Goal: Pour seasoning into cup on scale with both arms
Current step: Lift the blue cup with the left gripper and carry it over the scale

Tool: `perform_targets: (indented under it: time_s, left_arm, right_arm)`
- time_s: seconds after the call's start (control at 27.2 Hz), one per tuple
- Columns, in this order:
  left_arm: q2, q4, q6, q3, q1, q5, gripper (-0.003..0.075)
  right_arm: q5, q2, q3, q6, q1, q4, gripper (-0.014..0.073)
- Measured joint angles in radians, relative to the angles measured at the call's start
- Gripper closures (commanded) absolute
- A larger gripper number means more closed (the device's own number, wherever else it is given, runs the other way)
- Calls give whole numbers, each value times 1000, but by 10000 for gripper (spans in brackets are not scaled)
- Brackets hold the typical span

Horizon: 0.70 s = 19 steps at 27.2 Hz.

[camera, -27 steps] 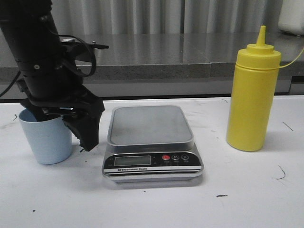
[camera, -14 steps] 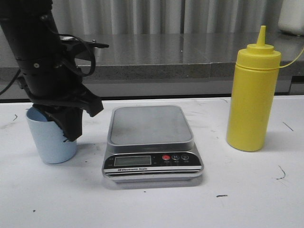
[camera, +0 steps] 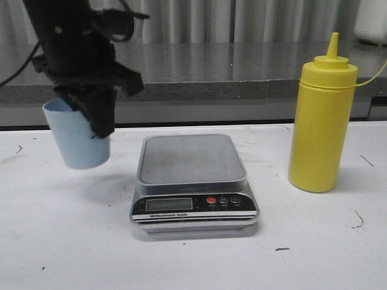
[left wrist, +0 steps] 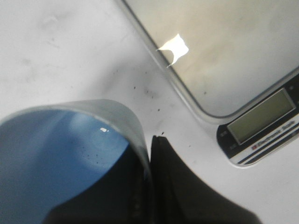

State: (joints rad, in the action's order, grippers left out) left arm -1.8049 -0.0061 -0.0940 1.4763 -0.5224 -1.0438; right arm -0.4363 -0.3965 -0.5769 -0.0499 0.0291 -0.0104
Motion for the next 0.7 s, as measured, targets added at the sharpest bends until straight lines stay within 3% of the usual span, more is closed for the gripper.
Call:
perform_targets:
  time_s: [0.7]
  left_arm:
    - [-242,-2,0,402,-155,-152,740]
  right_arm:
    - [0,0,0,0,0,0,-38]
